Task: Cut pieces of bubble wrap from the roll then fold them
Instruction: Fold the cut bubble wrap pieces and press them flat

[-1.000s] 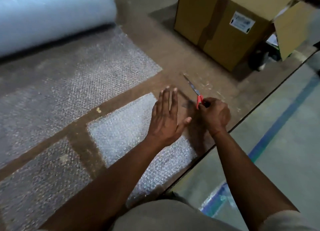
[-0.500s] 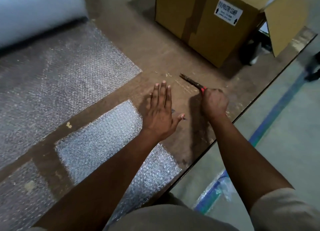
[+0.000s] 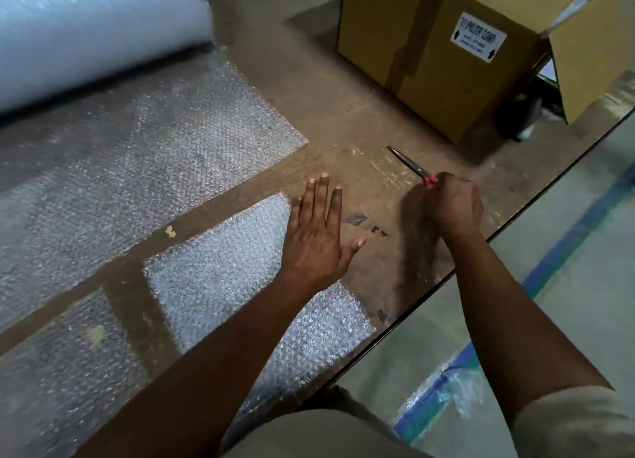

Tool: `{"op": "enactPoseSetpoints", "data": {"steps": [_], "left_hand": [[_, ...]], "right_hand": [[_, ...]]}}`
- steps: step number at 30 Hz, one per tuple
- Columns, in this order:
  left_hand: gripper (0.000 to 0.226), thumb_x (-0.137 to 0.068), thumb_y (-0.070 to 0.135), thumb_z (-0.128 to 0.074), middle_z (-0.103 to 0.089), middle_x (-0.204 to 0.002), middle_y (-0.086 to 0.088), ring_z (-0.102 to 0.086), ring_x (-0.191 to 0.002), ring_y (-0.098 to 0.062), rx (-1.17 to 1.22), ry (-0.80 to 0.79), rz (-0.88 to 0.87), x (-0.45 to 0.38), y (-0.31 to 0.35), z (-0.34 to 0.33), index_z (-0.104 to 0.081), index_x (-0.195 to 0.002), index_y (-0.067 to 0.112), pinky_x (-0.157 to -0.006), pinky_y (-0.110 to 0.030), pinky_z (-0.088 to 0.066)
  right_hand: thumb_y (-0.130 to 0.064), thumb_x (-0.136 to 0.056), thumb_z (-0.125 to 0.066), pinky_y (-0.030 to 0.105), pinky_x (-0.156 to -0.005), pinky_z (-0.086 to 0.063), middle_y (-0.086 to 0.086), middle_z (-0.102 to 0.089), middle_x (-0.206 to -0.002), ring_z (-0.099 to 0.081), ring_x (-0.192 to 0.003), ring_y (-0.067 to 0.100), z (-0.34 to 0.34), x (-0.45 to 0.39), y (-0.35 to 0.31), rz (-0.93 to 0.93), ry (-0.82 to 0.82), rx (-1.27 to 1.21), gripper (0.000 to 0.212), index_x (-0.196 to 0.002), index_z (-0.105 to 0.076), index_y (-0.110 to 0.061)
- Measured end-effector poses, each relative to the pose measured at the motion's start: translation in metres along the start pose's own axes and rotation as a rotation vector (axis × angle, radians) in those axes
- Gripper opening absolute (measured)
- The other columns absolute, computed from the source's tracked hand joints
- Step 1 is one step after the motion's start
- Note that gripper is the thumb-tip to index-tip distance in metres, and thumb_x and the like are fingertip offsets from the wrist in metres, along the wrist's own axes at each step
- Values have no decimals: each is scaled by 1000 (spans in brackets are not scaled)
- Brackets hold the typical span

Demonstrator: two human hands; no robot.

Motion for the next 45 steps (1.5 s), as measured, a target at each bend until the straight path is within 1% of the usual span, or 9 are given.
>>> {"op": "enactPoseSetpoints", "data": {"steps": [2,5,7,11,26,32,37,40,45], "left_hand": [[98,-102,74,-29,15,-178,-16,14,-165,-32,-15,37,31,14,-13,7,-4,-171,10,-133,-51,-5],[97,-104,72,-34,13,-179,-16,13,-165,-32,-16,83,81,44,-41,17,-5,-172,10,-133,-51,-6],[96,-105,72,-35,13,-179,-15,13,-165,-32,-10,111,113,68,-63,23,-5,-172,10,-133,-51,-6],[93,-106,69,-38,9,-179,-16,8,-166,-34,-3,184,195,142,-116,38,-9,-172,9,-133,-54,-8],[85,-106,59,-37,-5,-179,-19,-10,-165,-37,9,265,630,518,-310,79,-14,-171,9,-128,-57,-25],[74,-107,50,-51,-36,-169,-21,-42,-152,-41,40,367,575,632,-341,79,-38,-163,4,-118,-54,-43],[87,-102,68,-47,-30,-173,-16,-27,-161,-34,8,200,480,688,-354,56,-34,-167,10,-125,-54,-33],[90,-103,74,-36,-8,-180,-7,-5,-167,-27,-22,65,444,700,-356,42,-17,-172,20,-130,-54,-22],[80,-106,70,-30,-11,-180,-4,-5,-167,-24,1,91,482,698,-359,46,-21,-172,24,-130,-47,-18]], "right_hand": [[-27,-103,-59,47,-97,-50,29,-65,-128,-60,-118,46,-1,17,-27,129,56,-52,38,-132,-63,-2],[-34,-105,-54,53,-129,-23,29,-31,-167,-28,-156,45,-11,72,-84,366,62,-67,73,-161,-30,5],[-42,-107,-45,52,-132,-8,21,-10,-176,-5,-164,37,-15,117,-124,486,54,-93,80,-168,-14,0],[-43,-108,-47,54,-132,-3,18,-1,-178,6,-164,35,-18,222,-202,758,62,-180,82,-168,-10,-2],[-31,-105,-54,52,-133,-6,19,-12,-176,-4,-164,36,-63,564,-389,1191,-102,-252,76,-167,-20,-1],[-33,-111,-44,39,-133,4,11,2,-178,10,-164,25,-96,666,-401,1397,-271,-199,73,-170,-10,-8],[-44,-109,-49,36,-132,3,7,-11,-178,-1,-165,23,-118,712,-393,1562,-408,-178,71,-170,-20,-19],[-47,-107,-55,44,-132,-21,8,-35,-171,-22,-162,25,-126,722,-387,1607,-481,-256,62,-160,-45,-17],[-32,-103,-69,43,-116,-48,5,-65,-148,-52,-147,23,-130,717,-384,1561,-399,-443,28,-126,-77,-19]]}}
Point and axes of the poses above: each hand's wrist, its own x-axis away from the middle knuckle, its own z-axis out of the back of the hand, y = z × x, the point moved 6 cm from there along -x, towards the middle knuckle
